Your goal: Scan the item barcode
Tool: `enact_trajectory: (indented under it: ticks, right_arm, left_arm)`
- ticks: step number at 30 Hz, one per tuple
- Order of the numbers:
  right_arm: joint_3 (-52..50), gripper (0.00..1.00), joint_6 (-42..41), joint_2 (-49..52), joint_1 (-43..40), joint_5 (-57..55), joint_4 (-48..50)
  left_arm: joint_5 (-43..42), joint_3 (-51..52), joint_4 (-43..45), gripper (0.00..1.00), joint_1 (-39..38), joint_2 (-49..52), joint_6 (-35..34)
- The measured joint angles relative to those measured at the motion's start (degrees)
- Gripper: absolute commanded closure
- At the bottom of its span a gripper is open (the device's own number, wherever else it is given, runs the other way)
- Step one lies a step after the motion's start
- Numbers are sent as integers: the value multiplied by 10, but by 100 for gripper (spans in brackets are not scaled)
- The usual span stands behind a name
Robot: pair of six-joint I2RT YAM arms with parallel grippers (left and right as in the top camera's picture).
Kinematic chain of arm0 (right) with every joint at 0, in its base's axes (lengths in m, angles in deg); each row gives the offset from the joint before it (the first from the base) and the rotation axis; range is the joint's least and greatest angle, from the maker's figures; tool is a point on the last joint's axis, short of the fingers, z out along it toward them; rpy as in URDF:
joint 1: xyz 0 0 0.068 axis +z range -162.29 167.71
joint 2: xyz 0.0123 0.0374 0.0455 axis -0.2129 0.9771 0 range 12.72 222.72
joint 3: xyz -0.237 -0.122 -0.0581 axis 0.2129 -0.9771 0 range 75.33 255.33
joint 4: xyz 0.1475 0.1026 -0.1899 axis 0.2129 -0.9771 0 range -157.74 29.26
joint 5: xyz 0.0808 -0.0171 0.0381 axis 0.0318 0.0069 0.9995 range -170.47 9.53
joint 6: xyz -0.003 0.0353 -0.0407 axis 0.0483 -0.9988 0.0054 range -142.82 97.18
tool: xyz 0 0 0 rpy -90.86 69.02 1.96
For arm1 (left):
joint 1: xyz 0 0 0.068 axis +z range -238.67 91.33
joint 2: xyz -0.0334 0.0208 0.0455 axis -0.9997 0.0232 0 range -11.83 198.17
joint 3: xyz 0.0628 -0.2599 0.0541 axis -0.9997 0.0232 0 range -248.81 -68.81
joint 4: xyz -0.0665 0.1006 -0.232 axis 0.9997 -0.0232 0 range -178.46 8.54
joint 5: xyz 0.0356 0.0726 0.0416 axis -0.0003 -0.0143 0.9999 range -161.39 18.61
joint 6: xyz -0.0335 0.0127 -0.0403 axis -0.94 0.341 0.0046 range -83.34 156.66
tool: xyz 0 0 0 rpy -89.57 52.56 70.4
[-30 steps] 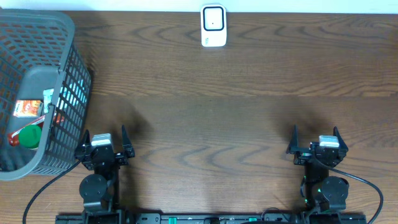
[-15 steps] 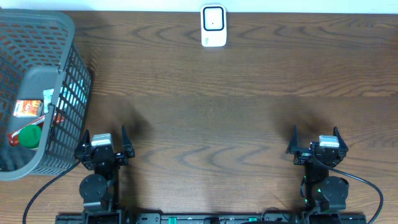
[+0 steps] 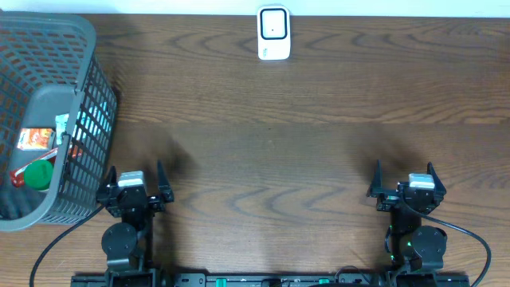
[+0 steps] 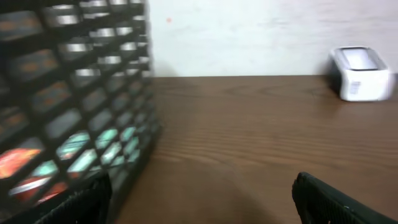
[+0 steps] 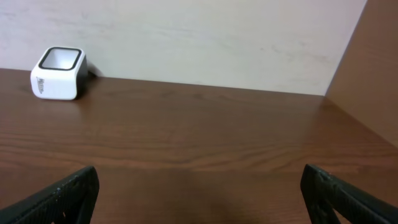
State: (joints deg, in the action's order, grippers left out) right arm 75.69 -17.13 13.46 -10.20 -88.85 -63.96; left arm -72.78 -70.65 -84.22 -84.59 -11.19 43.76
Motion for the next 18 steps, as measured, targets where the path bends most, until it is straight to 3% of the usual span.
enact_trajectory:
  ticks: [18]
  right_arm:
    - [0, 1, 0, 0, 0, 0, 0]
  left_arm:
    - [-238, -13, 24, 7, 0, 83, -36]
